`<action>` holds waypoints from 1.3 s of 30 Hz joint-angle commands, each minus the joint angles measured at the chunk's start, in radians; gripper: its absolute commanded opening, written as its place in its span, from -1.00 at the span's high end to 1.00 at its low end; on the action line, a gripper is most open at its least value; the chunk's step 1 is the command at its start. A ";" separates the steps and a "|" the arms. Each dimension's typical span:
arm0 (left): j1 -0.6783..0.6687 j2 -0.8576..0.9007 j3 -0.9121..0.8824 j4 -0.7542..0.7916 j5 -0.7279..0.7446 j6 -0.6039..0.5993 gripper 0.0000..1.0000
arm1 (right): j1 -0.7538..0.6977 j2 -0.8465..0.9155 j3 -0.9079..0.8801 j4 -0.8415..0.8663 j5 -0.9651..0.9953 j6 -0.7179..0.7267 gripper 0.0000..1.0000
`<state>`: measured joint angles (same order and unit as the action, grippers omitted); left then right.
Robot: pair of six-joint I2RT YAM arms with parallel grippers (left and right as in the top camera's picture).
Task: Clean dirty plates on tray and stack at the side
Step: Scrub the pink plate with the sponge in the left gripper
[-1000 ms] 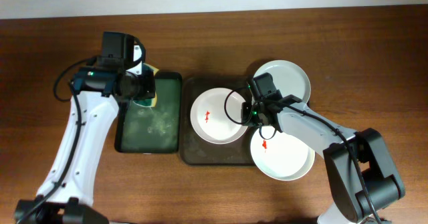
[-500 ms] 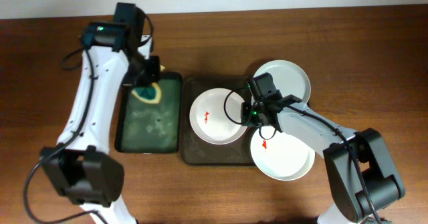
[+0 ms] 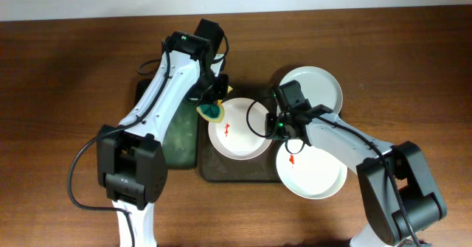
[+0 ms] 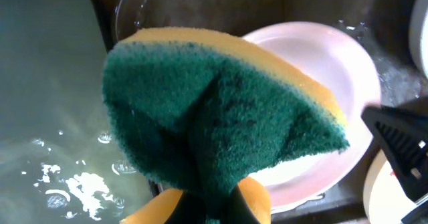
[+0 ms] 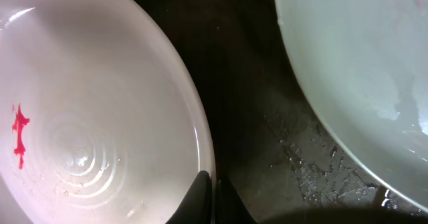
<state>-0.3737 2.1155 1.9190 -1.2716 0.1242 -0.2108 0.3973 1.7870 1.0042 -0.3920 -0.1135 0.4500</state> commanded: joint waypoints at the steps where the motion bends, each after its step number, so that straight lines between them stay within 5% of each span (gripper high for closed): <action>1: 0.000 0.013 -0.067 0.040 0.012 -0.029 1.00 | 0.006 0.008 0.015 0.000 -0.014 0.004 0.92; 28: -0.078 0.013 -0.449 0.419 0.034 -0.182 1.00 | 0.006 0.008 0.015 0.000 -0.014 0.004 0.91; 34: -0.078 0.013 -0.462 0.427 0.254 -0.106 1.00 | 0.006 0.008 0.015 0.000 -0.014 0.004 0.91; 39: -0.078 0.013 -0.462 0.451 0.242 -0.075 1.00 | 0.006 0.008 0.015 0.000 -0.025 0.003 0.92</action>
<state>-0.4332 2.1017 1.4876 -0.8368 0.2825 -0.3313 0.3973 1.7874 1.0042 -0.3962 -0.1158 0.4488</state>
